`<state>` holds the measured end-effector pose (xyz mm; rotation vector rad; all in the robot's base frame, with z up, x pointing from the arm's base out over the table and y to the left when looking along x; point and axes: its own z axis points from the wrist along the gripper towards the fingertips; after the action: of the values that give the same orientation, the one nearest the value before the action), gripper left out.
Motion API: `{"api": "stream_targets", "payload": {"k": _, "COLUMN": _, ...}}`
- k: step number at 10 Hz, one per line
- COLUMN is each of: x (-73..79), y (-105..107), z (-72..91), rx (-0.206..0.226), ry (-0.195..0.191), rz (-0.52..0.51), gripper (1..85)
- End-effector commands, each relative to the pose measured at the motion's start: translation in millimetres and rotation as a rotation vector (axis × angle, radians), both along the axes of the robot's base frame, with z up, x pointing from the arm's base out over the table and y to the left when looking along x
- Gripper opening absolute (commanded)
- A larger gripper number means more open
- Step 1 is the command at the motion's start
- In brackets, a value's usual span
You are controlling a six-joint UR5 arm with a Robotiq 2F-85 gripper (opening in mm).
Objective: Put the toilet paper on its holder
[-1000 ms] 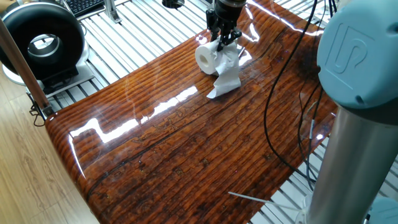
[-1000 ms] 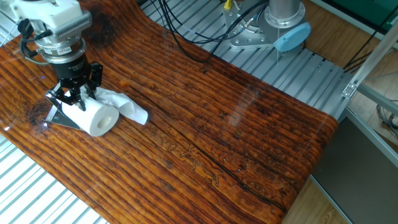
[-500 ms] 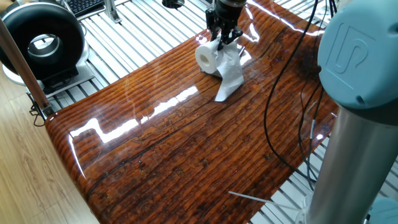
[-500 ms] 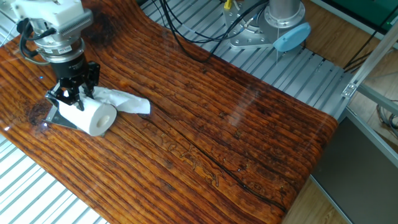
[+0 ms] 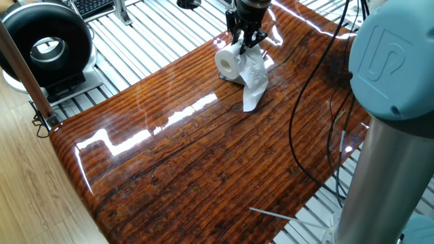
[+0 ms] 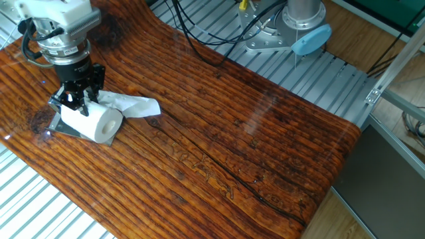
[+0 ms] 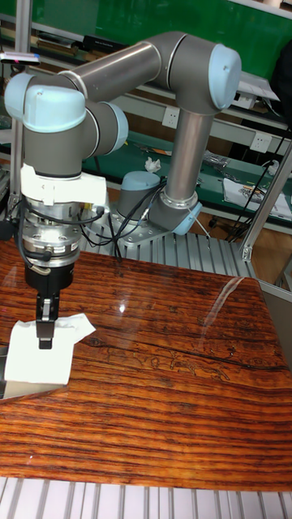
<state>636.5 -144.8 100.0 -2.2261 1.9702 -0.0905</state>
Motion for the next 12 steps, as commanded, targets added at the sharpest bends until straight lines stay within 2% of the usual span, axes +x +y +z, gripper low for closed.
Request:
{"api": "stream_targets", "payload": {"k": 1, "x": 0.3, "y": -1.8, "z": 1.7, "rx": 0.0, "ry": -0.013, "rz": 0.018, "gripper": 1.0}}
{"api": "stream_targets", "payload": {"k": 7, "x": -1.3, "y": -6.0, "z": 1.5, "rx": -0.013, "ry": -0.018, "rz": 0.027, "gripper": 1.0}}
{"api": "stream_targets", "payload": {"k": 11, "x": -3.7, "y": -8.8, "z": -0.4, "rx": -0.015, "ry": -0.015, "rz": -0.011, "gripper": 1.0}}
{"api": "stream_targets", "payload": {"k": 12, "x": -2.4, "y": -8.3, "z": -0.3, "rx": -0.014, "ry": -0.02, "rz": -0.01, "gripper": 6.0}}
